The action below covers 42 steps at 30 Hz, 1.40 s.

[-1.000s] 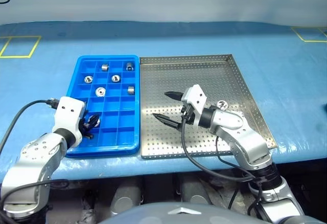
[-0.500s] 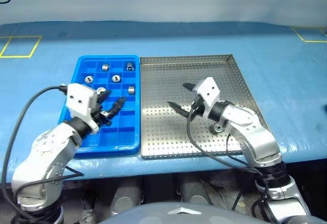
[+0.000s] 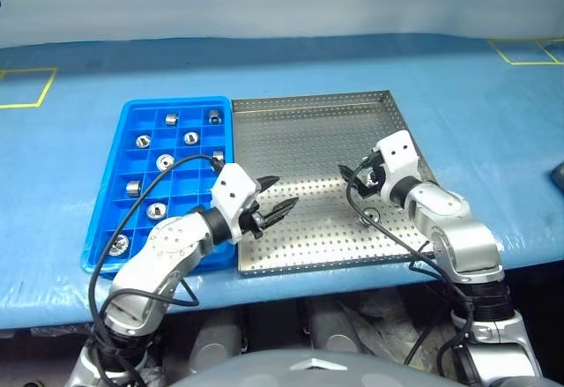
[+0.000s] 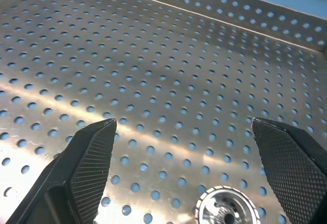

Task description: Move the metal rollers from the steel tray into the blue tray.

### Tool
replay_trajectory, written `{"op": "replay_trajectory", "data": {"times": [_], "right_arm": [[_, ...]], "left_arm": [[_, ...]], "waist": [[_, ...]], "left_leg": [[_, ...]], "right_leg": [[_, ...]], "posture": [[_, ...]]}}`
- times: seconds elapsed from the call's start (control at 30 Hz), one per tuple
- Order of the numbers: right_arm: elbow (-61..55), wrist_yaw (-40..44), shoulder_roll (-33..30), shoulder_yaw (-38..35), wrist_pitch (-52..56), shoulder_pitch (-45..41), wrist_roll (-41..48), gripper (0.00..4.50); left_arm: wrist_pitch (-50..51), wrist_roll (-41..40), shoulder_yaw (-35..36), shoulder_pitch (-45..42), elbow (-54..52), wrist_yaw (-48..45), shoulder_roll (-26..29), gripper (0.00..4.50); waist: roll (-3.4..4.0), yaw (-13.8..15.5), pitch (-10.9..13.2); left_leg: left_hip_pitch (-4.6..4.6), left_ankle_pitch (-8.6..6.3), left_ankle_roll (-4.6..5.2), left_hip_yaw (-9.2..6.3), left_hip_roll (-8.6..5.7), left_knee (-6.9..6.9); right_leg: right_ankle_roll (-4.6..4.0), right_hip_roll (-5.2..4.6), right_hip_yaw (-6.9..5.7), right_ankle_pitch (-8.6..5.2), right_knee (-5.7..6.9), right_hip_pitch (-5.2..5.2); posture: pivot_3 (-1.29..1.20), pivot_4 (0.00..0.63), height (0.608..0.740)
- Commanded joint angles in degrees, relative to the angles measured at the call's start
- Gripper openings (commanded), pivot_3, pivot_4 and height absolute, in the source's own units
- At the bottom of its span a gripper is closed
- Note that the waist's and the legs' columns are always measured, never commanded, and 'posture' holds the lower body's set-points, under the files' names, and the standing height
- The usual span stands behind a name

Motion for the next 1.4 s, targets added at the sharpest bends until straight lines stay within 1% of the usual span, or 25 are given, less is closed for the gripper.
{"op": "replay_trajectory", "data": {"times": [0.03,0.17,0.23,0.5,0.6,0.73,0.77,0.8,0.9,0.97,1.0,1.1,1.23,1.4], "right_arm": [[1.05,-1.61,0.67,-2.30,0.62,-0.98,0.01,4.50],[1.62,-1.60,1.55,-2.27,1.63,-0.54,0.53,4.50],[3.52,-1.80,1.79,-2.55,1.45,-0.20,0.18,4.50],[7.12,-1.88,2.73,-3.05,1.36,-0.23,0.22,4.50],[7.34,-2.07,3.02,-3.25,0.83,-0.04,0.25,3.92],[6.14,-2.19,3.18,-3.17,0.27,0.00,0.36,2.72],[5.90,-2.12,3.11,-3.01,0.17,0.02,0.28,2.35],[5.50,-2.04,2.96,-2.70,-0.03,0.10,0.07,2.09],[5.06,-1.81,3.12,-2.48,-0.51,0.01,0.13,2.09],[4.82,-1.73,3.23,-2.48,-0.60,-0.12,0.26,1.82],[4.73,-1.69,3.24,-2.46,-0.62,-0.16,0.28,1.76],[3.22,-1.73,3.48,-1.82,-2.14,-0.94,-0.06,1.76],[-0.31,0.25,4.63,-0.43,-4.14,-2.69,1.48,1.76],[-4.19,3.23,6.55,3.29,-5.04,-6.13,2.82,1.76]], "left_arm": [[-2.49,1.04,-2.07,-1.39,0.74,-0.62,-0.77,2.74],[-3.23,1.50,-2.80,-1.32,1.24,-0.68,-0.96,2.74],[-3.50,1.10,-2.40,-1.11,0.97,-0.87,-0.88,2.74],[-4.07,1.37,-2.33,-0.94,0.79,-0.84,-0.48,2.74],[-4.17,1.47,-2.24,-0.91,0.77,-0.79,-0.42,2.76],[-4.39,1.79,-2.15,-0.81,1.02,-0.75,-0.34,2.76],[-4.43,1.85,-2.12,-0.79,1.06,-0.77,-0.36,2.76],[-4.54,2.00,-2.08,-0.78,1.05,-0.73,-0.39,2.76],[-4.62,2.06,-1.79,-0.93,1.12,-0.74,-0.51,2.76],[-4.69,2.15,-1.72,-0.97,1.20,-0.74,-0.52,2.76],[-4.73,2.17,-1.70,-0.97,1.23,-0.73,-0.52,2.76],[-4.78,1.62,-0.61,-0.65,0.91,-0.63,-0.52,2.76],[-4.64,-0.27,3.22,0.50,-0.18,-0.72,-0.26,2.76],[-4.29,-2.08,9.76,3.43,-1.96,-0.21,1.65,2.76]], "waist": [[0.01,-0.13,-0.01],[0.02,-0.57,-0.01],[0.02,-0.65,-0.01],[0.03,-0.73,-0.01],[0.03,-0.70,-0.01],[0.04,-0.74,-0.01],[0.04,-0.74,-0.01],[0.04,-0.74,-0.01],[0.04,-0.76,-0.01],[0.04,-0.75,-0.01],[0.04,-0.75,-0.01],[0.04,-0.74,0.00],[0.09,-1.10,0.02],[0.11,-1.19,0.03]], "left_leg": [[0.00,0.00,0.01,0.01,0.00,0.00],[0.00,-0.01,0.03,0.03,0.00,0.00],[0.00,-0.01,0.03,0.02,0.01,0.00],[0.00,-0.01,0.04,0.04,0.01,0.01],[0.00,-0.01,0.04,0.04,0.01,0.01],[0.00,-0.01,0.04,0.04,0.01,0.01],[0.00,-0.01,0.04,0.04,0.01,0.01],[0.00,-0.01,0.04,0.04,0.01,0.01],[0.00,-0.01,0.04,0.04,0.01,0.01],[0.00,-0.01,0.04,0.04,0.01,0.01],[0.00,-0.01,0.04,0.04,0.01,0.01],[0.00,-0.01,0.04,0.04,0.01,0.01],[0.00,-0.01,0.04,0.05,0.04,0.01],[0.00,0.00,0.01,0.04,0.12,0.01]], "right_leg": [[0.02,0.00,0.00,0.01,0.00,0.00],[0.08,0.02,0.03,0.04,0.00,-0.01],[0.26,0.03,0.03,0.15,0.00,-0.01],[0.30,0.03,0.05,0.17,-0.01,0.00],[0.32,0.03,0.04,0.18,-0.01,0.00],[0.32,0.03,0.04,0.18,-0.01,0.00],[0.32,0.03,0.05,0.18,-0.01,0.00],[0.32,0.04,0.04,0.18,-0.01,0.00],[0.32,0.04,0.05,0.18,-0.01,-0.01],[0.33,0.03,0.05,0.19,-0.01,-0.01],[0.33,0.03,0.05,0.19,-0.01,-0.01],[0.33,0.03,0.05,0.19,-0.01,-0.01],[0.36,0.06,0.06,0.21,0.00,-0.03],[0.37,0.13,0.04,0.21,0.01,-0.05]], "posture": [[-0.19,0.150,0.740],[-0.19,0.150,0.740],[-0.19,0.150,0.740],[-0.19,0.150,0.740],[-0.18,0.150,0.740],[-0.19,0.150,0.740],[-0.19,0.150,0.740],[-0.19,0.150,0.740],[-0.19,0.150,0.740],[-0.19,0.150,0.740],[-0.19,0.150,0.740],[-0.18,0.150,0.740],[-0.17,0.150,0.740],[-0.14,0.150,0.740]]}}
